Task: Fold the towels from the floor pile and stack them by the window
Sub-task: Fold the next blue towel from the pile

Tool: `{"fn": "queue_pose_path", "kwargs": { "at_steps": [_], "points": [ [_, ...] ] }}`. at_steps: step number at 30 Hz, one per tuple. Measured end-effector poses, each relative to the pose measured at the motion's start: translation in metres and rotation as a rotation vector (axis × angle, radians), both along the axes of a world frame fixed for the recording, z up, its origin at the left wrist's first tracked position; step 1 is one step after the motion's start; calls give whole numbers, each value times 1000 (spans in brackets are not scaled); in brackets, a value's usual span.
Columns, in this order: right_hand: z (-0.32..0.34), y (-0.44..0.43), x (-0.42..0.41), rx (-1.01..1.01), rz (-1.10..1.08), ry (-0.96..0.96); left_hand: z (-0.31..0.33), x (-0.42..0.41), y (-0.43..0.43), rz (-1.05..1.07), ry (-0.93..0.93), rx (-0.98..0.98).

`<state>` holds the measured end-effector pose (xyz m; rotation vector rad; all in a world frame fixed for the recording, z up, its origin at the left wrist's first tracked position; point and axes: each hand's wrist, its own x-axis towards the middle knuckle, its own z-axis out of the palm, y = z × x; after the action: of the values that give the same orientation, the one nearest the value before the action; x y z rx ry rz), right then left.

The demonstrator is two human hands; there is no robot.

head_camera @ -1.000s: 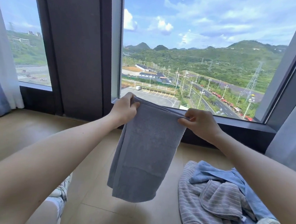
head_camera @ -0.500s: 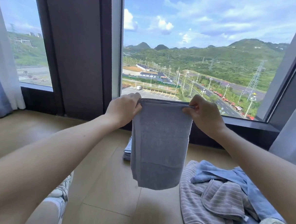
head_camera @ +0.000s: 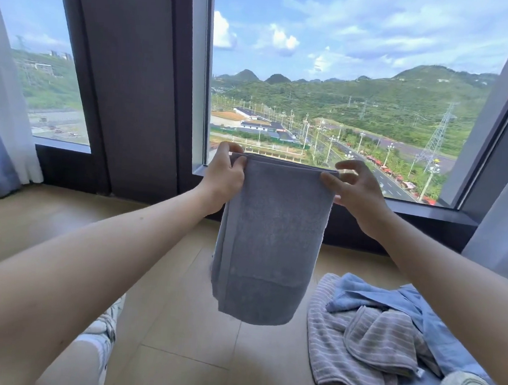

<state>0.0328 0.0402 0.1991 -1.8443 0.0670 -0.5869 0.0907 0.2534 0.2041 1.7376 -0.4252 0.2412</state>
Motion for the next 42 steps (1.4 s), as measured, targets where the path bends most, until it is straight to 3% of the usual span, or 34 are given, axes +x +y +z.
{"fn": "queue_pose_path", "kwargs": {
  "at_steps": [3, 8, 15, 19, 21, 25, 30, 32, 34, 36, 39, 42],
  "points": [
    [-4, -8, -3, 170, 170, 171, 3, 3, -3, 11, -2, -148],
    [-18, -2, -7, -42, 383, 463, 4, 10, -5, 9, 48, -284],
    [-21, 15, -6, -36, 505, 559, 14, 11, -2, -41, 73, -423],
    [-26, 20, -12, -135, 540, 640, 16, 11, -3, -21, 95, -500],
    [-26, 22, -14, -159, 492, 574, 15, 12, -1, 5, 89, -486],
    [-24, 18, -11, -209, 280, 370, 8, 20, 11, 127, 81, -256],
    [-23, 12, -2, -509, -44, 215, -10, 27, 26, 121, 188, 162],
    [-23, 13, 1, -588, -87, 174, -13, 22, 23, 101, 59, 250],
    [-23, 18, -1, -677, -70, 157, -10, 11, 16, 114, -201, 345],
    [-25, 24, -3, -719, -46, 142, -9, -1, 5, 25, -416, 578],
    [-26, 32, -5, -763, -15, 130, -21, -12, -15, -119, -522, 1042],
    [-26, 38, -5, -793, 25, 158, -33, -16, -29, -130, -547, 1195]
  ]
}}
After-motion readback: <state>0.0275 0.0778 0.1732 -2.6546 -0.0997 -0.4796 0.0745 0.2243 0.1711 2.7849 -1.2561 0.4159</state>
